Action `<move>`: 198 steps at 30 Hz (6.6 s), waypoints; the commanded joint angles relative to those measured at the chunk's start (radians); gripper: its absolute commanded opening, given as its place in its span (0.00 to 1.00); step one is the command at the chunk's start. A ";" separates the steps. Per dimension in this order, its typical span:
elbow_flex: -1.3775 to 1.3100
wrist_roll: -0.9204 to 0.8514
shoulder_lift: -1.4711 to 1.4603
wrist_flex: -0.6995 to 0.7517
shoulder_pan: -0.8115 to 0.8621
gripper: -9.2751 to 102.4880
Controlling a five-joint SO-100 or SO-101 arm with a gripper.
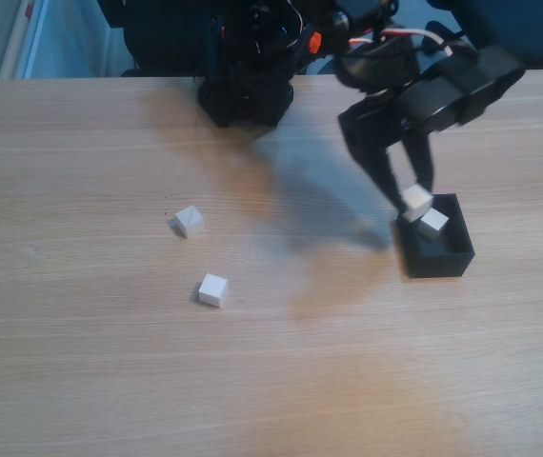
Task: Pick blocks and place them in the box.
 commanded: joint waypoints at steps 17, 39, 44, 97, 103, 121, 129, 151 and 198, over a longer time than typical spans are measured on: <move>-0.216 0.072 -0.201 -0.025 -0.037 0.22; 0.365 -0.195 0.215 -0.018 0.644 0.10; 0.367 -0.144 0.164 -0.087 0.715 0.20; 0.138 -0.067 0.018 -0.055 0.591 0.08; 0.117 0.054 0.181 0.049 0.239 0.08; -0.133 0.146 -0.115 0.012 -0.081 0.13; -0.155 0.160 -0.150 0.006 -0.067 0.20; 0.124 -0.183 0.130 0.295 0.594 0.08; 0.373 -0.078 0.084 0.109 1.037 0.26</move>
